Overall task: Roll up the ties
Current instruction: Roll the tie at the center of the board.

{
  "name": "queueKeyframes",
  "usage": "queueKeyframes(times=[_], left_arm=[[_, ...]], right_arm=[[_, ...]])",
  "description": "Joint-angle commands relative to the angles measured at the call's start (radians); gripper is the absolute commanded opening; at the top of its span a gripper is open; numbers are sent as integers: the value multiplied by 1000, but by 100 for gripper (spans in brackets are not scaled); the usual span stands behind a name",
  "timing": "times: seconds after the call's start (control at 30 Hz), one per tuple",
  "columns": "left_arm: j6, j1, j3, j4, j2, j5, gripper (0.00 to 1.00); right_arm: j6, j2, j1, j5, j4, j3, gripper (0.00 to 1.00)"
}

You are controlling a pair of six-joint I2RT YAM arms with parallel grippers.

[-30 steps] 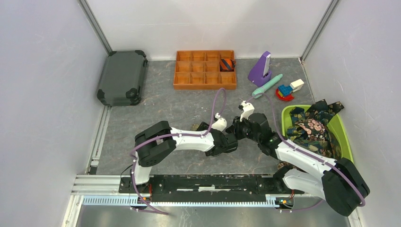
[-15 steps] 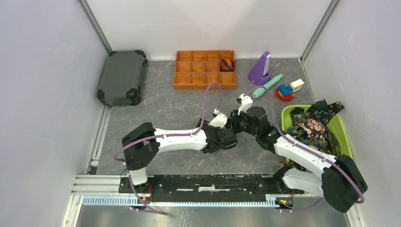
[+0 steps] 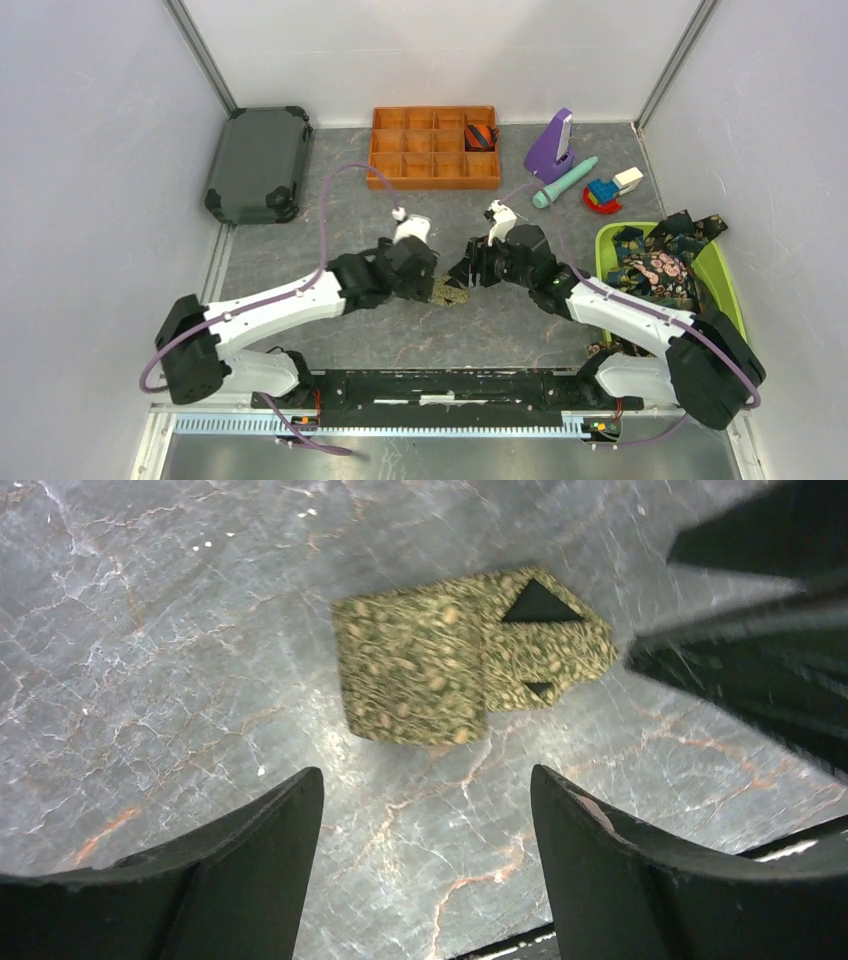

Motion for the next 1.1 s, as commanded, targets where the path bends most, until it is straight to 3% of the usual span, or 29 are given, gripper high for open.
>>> queueKeyframes(times=[0.0, 0.1, 0.4, 0.6, 1.07], left_arm=[[75, 180, -122, 180, -132, 249, 80], [91, 297, -192, 235, -195, 354, 79], [88, 509, -311, 368, -234, 537, 77], [81, 557, -343, 416, -231, 576, 74], [73, 596, -489, 715, -205, 729, 78]], right_arm=[[59, 60, 54, -6, 89, 59, 63], [78, 116, 97, 15, 97, 101, 62], [116, 259, 182, 126, 64, 217, 62], [135, 323, 202, 176, 27, 250, 64], [118, 366, 212, 231, 21, 232, 52]])
